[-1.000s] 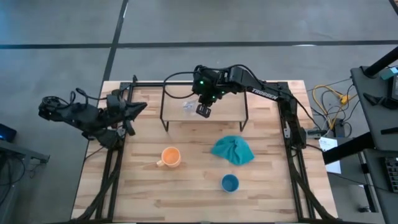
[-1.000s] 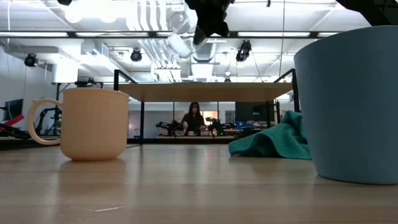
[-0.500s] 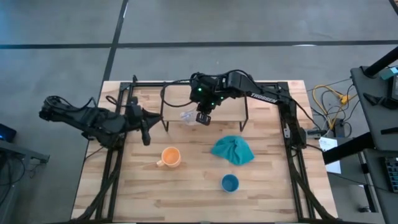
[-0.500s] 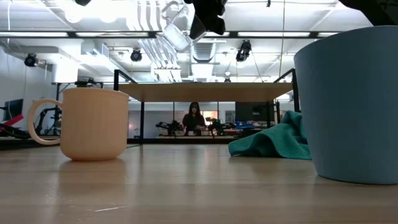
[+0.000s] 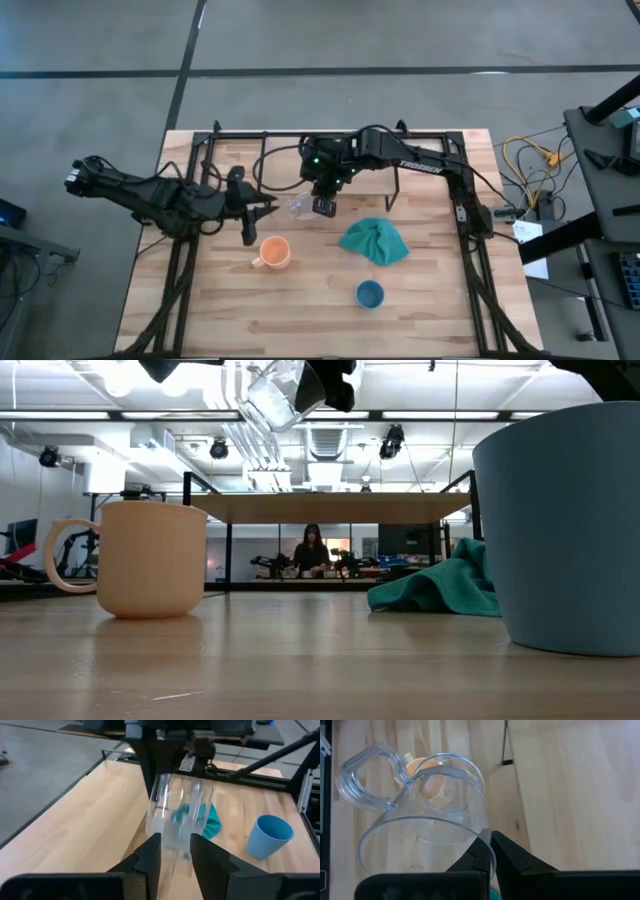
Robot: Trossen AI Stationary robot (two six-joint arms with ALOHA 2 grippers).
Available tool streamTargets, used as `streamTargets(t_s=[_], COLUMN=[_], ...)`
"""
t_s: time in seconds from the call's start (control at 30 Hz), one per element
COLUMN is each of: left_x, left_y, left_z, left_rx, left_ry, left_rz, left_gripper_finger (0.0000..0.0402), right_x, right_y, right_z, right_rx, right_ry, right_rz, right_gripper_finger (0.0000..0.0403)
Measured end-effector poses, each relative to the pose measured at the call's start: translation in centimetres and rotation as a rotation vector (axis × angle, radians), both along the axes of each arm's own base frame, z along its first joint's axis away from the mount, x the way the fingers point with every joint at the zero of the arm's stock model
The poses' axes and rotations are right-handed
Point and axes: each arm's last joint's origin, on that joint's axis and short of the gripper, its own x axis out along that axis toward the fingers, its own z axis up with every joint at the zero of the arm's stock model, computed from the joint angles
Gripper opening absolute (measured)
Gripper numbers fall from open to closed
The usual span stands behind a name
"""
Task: Stack small to large cups/mugs on shelf
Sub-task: Put the transparent mug on the shelf
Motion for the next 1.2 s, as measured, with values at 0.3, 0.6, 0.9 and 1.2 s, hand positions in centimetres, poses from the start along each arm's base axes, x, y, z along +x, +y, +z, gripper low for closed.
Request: streamTargets(t_s=[0.3,0.6,0.9,1.2], left_x=[1.1,1.8,2.2,1.9], left_y=[-0.6,-0.8,-0.4,-0.1], left_z=[0.2,-0.3,-0.6,-0.3], left_rx=[-0.026,-0.03,-0.027,-0.026], left_ry=[-0.027,0.0,0.014,0.001], left_rz=[-0.098,-0.124,-0.107,-0.093], left_gripper_finger=[0.0092,0.0092,0.0092,0.0092], right_x=[0.9,1.2,1.1,1.1], right_y=[0.6,0.6,0.6,0.7], right_z=[-1.2,-1.1,-1.1,-1.0], right_rx=[0.013,0.019,0.035,0.041], right_ry=[0.023,0.0,-0.002,-0.003], right_rz=[-0.002,-0.013,-0.008,-0.004], right_gripper_finger=[0.0008,0.0008,0.0008,0.0008])
